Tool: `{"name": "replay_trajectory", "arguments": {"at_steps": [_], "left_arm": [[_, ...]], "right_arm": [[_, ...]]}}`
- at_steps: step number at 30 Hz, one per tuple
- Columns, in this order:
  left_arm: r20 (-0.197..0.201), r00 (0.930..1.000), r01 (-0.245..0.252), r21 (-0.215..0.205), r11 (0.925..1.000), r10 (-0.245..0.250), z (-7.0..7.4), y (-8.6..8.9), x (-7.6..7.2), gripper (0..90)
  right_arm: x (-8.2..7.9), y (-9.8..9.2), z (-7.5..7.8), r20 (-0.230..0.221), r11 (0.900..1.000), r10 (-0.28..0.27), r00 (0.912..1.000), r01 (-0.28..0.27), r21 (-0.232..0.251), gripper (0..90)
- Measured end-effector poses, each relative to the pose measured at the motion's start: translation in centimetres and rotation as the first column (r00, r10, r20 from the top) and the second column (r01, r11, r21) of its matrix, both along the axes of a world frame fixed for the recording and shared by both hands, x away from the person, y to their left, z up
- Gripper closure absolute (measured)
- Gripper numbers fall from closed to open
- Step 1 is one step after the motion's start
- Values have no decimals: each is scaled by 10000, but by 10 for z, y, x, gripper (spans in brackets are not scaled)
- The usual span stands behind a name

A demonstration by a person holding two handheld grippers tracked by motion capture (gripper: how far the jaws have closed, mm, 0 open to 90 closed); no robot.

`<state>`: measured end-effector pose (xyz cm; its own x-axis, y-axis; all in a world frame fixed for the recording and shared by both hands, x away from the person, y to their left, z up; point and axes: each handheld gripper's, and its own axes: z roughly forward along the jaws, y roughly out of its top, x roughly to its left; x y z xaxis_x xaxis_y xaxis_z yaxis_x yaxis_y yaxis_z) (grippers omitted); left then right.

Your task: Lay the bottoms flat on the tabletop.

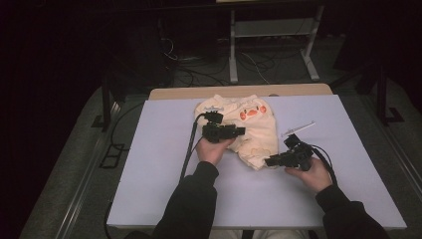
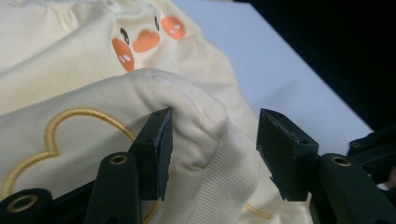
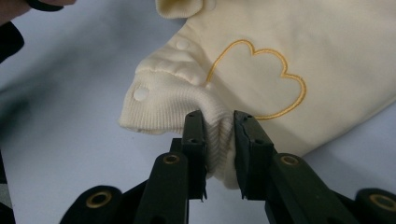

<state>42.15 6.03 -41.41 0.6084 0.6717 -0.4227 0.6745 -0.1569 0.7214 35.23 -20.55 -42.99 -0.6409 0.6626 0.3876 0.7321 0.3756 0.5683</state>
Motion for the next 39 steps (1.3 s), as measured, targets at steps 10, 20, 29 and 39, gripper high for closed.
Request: {"name": "replay_trajectory", "arguments": {"at_steps": [10,20,29,39], "left_arm": [[985,9915,653,1862,9803,-848,10,-14,-16,380],[1484,9887,-29,1679,9858,-224,29,24,-39,208],[812,9934,-910,1272,9877,811,8,61,-42,133],[968,9948,-416,1058,9935,314,-17,34,-33,251]], "right_arm": [[0,1,-1,-27,10000,22,10000,-23,-33,738],[0,1,-1,-4,10000,16,10000,-16,-66,738],[0,1,-2,-58,10000,12,10000,-12,-87,738],[1,2,-2,-121,9999,33,9999,-34,-102,738]]}}
